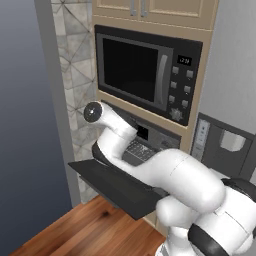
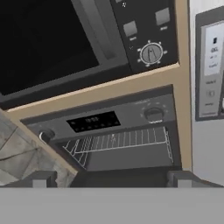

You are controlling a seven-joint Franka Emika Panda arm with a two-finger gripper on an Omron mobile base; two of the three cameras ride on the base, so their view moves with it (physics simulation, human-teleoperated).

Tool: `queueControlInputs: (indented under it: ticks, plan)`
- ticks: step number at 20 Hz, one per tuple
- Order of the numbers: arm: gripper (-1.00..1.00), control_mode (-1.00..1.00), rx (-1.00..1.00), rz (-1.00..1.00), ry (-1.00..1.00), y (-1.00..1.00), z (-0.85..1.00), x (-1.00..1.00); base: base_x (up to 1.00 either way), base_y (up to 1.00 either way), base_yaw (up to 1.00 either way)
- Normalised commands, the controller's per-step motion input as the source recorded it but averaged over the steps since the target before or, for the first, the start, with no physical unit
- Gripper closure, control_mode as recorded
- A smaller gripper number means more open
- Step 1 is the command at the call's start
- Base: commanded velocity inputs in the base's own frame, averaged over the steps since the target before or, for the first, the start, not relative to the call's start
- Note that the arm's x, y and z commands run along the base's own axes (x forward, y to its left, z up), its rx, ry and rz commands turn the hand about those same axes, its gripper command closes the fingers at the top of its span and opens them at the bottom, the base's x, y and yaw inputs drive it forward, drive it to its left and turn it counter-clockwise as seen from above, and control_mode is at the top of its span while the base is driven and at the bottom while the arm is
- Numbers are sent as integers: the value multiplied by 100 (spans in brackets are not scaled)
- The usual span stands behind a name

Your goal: Place the fish on the rack of the oven, and slide the rack back inside. Close the oven door.

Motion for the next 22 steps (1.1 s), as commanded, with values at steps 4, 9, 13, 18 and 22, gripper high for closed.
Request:
queueControlInputs:
  ticks: [4, 9, 13, 18, 22]
  plan:
    - [-100, -100, -4, 8, -5, 89, -27, -46, 0, 0, 0]
    - [-100, -100, -6, 2, -21, 66, -70, -26, 0, 0, 0]
    - [-100, -100, -3, 0, -15, 36, -99, 0, 0, 0, 0]
    - [-100, -100, 0, -1, -9, 50, -100, 0, 0, 0, 0]
    - [-100, -100, 0, -2, -9, 59, -100, 0, 0, 0, 0]
